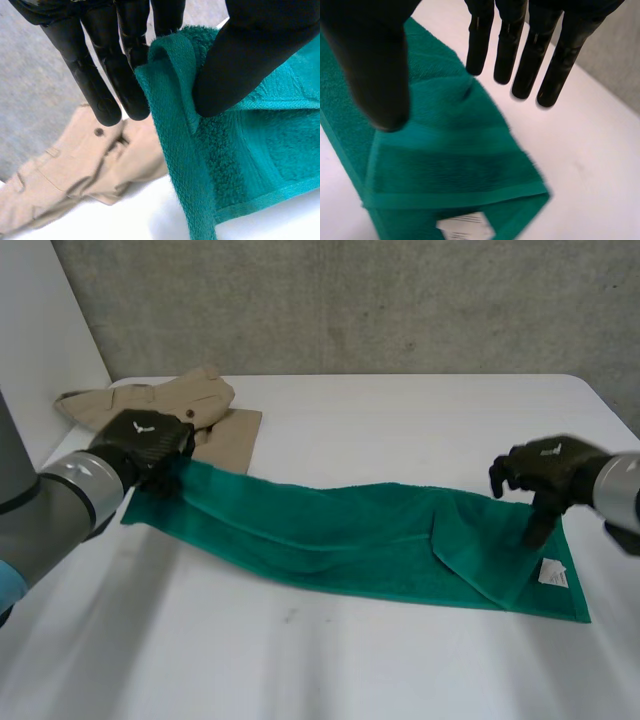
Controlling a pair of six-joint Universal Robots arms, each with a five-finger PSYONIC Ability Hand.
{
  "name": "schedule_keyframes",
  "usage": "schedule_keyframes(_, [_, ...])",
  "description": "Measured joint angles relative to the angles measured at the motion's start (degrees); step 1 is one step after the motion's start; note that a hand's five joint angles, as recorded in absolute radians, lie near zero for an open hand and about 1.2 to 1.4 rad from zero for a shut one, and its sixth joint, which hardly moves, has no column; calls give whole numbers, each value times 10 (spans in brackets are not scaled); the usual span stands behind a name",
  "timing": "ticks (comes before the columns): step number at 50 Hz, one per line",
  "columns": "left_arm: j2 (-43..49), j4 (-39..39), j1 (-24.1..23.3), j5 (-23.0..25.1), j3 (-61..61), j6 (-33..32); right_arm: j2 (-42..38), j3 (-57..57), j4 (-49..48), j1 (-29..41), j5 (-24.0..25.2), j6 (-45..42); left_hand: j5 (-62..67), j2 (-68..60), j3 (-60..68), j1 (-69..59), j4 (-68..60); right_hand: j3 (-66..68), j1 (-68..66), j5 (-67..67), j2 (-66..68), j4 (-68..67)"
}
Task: Fold the laundry.
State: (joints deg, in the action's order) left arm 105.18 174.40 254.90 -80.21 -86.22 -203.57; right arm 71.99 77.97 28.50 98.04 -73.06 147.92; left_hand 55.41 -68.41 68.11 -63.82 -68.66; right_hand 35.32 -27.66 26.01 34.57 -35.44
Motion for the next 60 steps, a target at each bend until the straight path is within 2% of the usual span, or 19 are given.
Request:
schedule_keyframes(3, [17, 7, -2, -1, 0, 3, -3, 71, -79, 1, -1, 65, 0, -1, 2, 0, 0, -71, 32, -76, -63, 71])
schedule_keyframes(4, [17, 7, -2, -1, 0, 3, -3, 71, -79, 1, -1, 65, 0, -1, 2, 0, 0, -71, 32, -76, -63, 71])
schedule_keyframes(5, [22, 12, -4, -2, -1, 4, 1, 117, -128, 1, -2, 96, 0, -1, 2, 0, 0, -71, 32, -76, -63, 71])
schedule_keyframes(9, [27, 25, -8, -3, -2, 7, 13, 199, -211, 2, -4, 139, 0, -1, 2, 0, 0, -72, 32, -84, -64, 74])
schedule_keyframes(12, [27, 34, -12, -3, -4, 8, 16, 231, -245, 3, -5, 154, 0, -1, 2, 0, 0, -72, 32, -84, -64, 74])
schedule_keyframes(15, [26, 43, -18, -3, -7, 9, 15, 285, -320, 11, -9, 195, 0, -1, 2, 0, 0, -72, 32, -84, -64, 74])
schedule_keyframes(20, [26, 48, -24, -4, -9, 10, -1, 306, -386, 20, -23, 244, 0, -1, 2, 0, 0, -72, 32, -83, -64, 74])
schedule_keyframes(27, [26, 50, -25, -4, -13, 10, -34, 286, -411, 37, -44, 266, 0, -1, 2, 0, -2, -72, 32, -83, -64, 74])
schedule_keyframes(40, [27, 64, -25, -4, -25, 10, -94, 240, -420, 68, -84, 254, 0, -1, 2, 0, -2, -41, 14, -54, -35, 43])
schedule_keyframes(47, [27, 65, -25, -4, -25, 10, -107, 223, -436, 71, -95, 236, 0, -1, 2, 0, -2, 14, -37, -9, 21, -12])
schedule_keyframes(60, [27, 65, -25, -4, -25, 10, -129, 186, -442, 71, -107, 219, 0, -1, 2, 0, -2, 21, -43, 2, 25, -20])
